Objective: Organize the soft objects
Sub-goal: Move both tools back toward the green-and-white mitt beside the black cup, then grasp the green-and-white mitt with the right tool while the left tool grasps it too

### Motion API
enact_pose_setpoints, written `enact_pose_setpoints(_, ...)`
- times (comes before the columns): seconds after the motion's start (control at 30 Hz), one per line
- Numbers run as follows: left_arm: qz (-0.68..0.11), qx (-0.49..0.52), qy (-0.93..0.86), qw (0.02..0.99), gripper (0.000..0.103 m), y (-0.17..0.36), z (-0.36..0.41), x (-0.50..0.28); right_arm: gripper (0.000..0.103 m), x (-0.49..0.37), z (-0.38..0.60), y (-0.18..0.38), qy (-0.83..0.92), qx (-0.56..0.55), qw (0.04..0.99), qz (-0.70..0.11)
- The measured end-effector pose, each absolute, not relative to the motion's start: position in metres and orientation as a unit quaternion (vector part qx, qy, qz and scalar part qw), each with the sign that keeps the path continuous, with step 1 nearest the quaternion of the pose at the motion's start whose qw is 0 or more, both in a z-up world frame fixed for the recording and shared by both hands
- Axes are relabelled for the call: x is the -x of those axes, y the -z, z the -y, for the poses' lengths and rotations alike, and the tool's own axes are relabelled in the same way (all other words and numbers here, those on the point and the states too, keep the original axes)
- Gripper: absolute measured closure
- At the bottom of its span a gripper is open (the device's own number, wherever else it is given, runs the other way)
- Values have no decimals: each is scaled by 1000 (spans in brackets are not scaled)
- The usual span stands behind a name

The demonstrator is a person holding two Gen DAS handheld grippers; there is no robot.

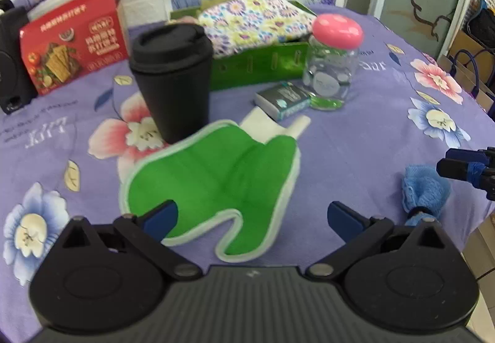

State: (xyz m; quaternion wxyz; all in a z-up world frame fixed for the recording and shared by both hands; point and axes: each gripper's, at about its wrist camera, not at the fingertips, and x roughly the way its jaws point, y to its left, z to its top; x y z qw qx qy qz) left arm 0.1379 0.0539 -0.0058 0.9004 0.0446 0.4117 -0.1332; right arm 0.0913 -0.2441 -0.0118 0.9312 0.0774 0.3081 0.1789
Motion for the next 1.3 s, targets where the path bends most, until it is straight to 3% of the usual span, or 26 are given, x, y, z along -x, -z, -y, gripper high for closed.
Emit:
enact_pose_setpoints(0.43, -432, -70, 13, 899, 0, 29, -80, -165, 69, -146, 189, -3, -266, -33, 915, -303)
enact_pose_setpoints(0.57, -438, -32, -17, 898, 0, 28, -116, -164, 68, -157, 171, -4, -280, 9, 908, -312)
enact_pose_setpoints(0.77, -454, 6, -44, 890, 0, 30, -155, -173, 68, -154, 185, -2, -248, -24, 917, -311)
enact_pose_setpoints(0.9, -457, -6, -32, 889, 0, 33, -149, -176, 67, -149, 200, -5, -235, -49, 920, -311)
enact_pose_setpoints(1.3, -443, -37, 18, 896, 0, 28, -121, -175, 66, -188, 152, -1, -291, 48, 896, -331)
